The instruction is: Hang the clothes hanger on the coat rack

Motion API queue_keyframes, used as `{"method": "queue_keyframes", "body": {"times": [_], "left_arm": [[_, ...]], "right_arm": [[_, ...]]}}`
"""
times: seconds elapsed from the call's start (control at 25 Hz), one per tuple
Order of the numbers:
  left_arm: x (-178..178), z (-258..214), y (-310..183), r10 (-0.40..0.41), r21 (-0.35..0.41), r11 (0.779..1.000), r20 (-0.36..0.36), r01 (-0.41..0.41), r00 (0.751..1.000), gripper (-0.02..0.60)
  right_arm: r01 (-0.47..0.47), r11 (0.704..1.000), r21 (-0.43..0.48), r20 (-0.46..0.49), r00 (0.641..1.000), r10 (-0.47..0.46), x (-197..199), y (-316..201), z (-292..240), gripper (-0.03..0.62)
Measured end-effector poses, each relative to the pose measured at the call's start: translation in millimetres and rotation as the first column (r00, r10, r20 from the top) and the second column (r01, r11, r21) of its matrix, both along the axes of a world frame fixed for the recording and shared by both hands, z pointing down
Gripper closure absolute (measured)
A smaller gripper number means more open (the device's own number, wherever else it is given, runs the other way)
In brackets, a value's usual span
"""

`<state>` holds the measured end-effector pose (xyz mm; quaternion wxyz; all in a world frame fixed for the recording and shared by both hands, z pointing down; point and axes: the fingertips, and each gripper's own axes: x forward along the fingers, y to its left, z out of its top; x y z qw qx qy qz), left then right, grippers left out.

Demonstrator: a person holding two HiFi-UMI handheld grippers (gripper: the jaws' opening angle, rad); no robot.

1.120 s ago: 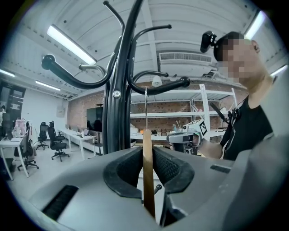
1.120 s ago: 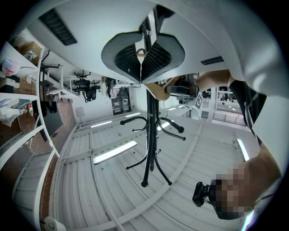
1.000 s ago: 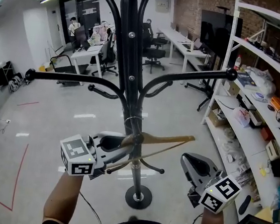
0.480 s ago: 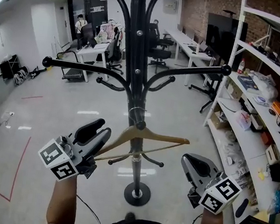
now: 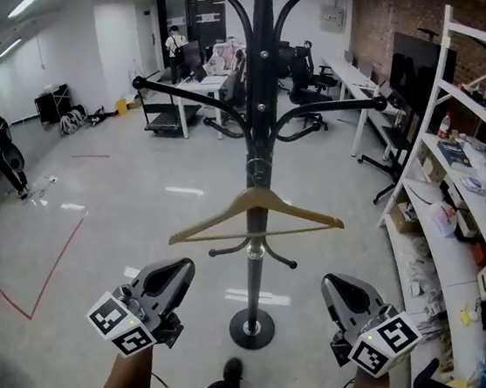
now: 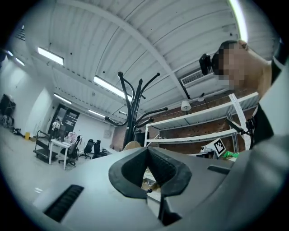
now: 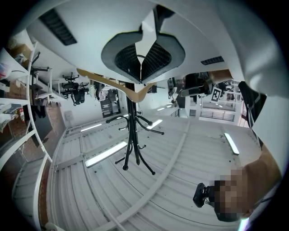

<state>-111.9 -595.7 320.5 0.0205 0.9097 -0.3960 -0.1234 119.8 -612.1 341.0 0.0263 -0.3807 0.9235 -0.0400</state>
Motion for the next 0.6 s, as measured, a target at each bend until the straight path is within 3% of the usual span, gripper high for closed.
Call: {"method": "queue_keyframes", "body": {"times": [0.2,0.48,0.6], "left_arm": [[8,5,65,0.018,-0.017,1.000,-0.099,-0.020,0.995,0.583],[7,22,116,-0.010,-0.080,0.997,-0.089,0.003,0.996,0.583],[12,24,140,0.052,-0.075,0.995,-0.132,-0.062,0.990,0.583]], "right_arm": [[0.062,0.997,-0.036,-0.019,0.998,-0.062,-8,37,21,0.586],[0.094,0.993,-0.075,0.015,0.996,-0.094,-17,70,30,0.586],[0.089,0.994,-0.069,0.005,0.996,-0.089,-24,85,24,0.586]]}}
